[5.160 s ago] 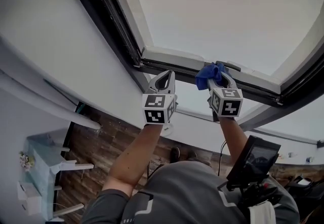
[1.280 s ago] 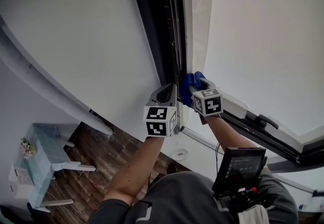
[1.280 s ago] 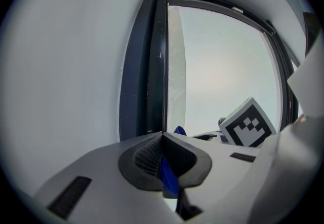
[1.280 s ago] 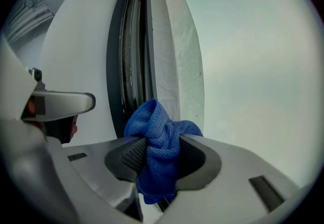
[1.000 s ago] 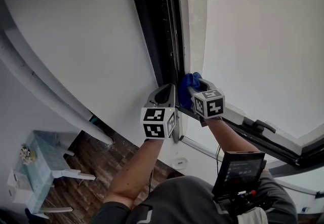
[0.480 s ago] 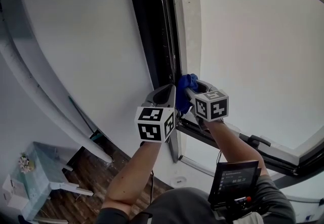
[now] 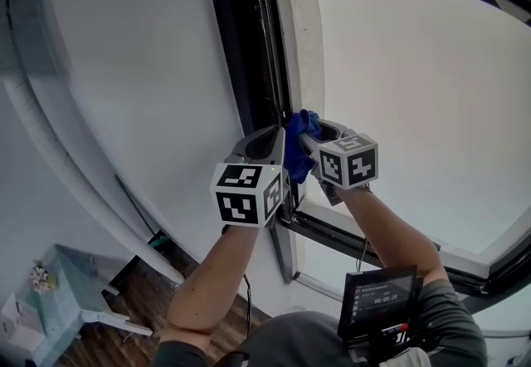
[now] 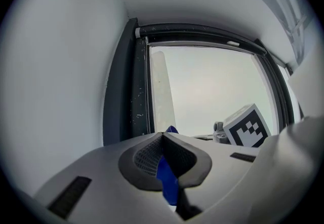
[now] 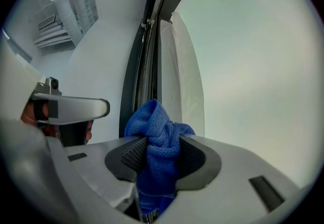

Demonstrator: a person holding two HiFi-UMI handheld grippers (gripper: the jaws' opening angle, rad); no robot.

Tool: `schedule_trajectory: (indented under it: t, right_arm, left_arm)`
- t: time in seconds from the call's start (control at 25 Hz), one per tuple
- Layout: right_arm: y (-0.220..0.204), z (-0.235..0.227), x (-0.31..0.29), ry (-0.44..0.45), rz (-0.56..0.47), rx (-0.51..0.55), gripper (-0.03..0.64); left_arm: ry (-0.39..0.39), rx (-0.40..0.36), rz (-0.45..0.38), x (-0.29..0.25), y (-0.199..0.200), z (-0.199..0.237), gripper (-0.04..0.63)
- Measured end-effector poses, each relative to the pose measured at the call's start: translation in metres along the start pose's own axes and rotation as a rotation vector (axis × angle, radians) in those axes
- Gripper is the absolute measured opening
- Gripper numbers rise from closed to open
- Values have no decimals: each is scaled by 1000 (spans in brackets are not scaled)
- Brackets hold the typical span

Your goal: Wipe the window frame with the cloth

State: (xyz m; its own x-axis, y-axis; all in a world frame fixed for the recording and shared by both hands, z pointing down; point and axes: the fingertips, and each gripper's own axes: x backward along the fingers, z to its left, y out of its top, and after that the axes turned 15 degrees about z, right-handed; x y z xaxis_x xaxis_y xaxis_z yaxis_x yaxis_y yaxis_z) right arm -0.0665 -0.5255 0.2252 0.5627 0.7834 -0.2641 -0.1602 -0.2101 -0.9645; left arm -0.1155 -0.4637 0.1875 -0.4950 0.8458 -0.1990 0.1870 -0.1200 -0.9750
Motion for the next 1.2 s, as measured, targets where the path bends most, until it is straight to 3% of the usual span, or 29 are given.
schedule_trajectory:
  t: [0.44, 1.2]
  right_arm:
    - [83, 3, 25, 21, -98, 46, 153]
    - [210, 6, 61, -33, -264, 98, 153]
  left_arm:
    - [0, 4, -87, 18, 62, 4, 8]
    - [61, -92, -157, 29, 160, 24, 8]
